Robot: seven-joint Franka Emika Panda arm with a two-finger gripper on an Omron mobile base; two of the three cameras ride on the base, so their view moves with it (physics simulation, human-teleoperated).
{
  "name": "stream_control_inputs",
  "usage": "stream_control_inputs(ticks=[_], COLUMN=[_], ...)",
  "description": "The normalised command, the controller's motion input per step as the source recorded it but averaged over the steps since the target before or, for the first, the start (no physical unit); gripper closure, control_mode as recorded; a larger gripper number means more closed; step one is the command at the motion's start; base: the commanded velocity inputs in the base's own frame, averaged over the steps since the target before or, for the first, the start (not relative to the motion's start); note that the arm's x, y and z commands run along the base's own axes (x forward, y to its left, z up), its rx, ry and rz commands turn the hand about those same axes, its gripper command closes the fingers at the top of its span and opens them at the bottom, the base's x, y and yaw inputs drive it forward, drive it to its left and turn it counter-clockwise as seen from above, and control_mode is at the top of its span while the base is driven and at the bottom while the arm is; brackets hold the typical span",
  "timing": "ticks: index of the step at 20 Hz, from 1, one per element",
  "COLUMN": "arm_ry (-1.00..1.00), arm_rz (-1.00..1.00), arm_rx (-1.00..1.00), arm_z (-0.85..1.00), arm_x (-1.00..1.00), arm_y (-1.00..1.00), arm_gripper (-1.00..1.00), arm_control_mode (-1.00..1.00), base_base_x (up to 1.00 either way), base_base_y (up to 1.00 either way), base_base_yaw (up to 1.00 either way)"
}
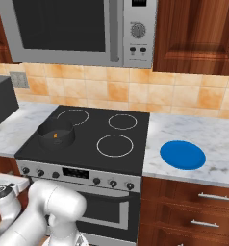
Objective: Retrieve the frozen meat and place it in the pot on a burner. Then turn the burner on.
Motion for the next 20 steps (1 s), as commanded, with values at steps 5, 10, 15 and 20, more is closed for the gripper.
stream_control_inputs(ticks=[5,10,15,20], arm_ry=[-0.01,-0.08,-0.05,0.0], arm_rz=[-0.01,0.0,0.0,0.0], arm_rx=[0.0,0.0,0.0,0.0], arm_z=[-0.01,-0.15,-0.09,-0.04], arm_x=[0.18,0.11,0.17,0.19], arm_y=[0.02,0.0,0.0,0.0], arm_gripper=[-1.0,-1.0,-1.0,-1.0], arm_control_mode=[-1.0,-1.0,-1.0,-1.0], base_base_x=[0.0,0.0,0.0,0.0], base_base_y=[0.0,0.0,0.0,0.0], base_base_yaw=[0.0,0.0,0.0,0.0])
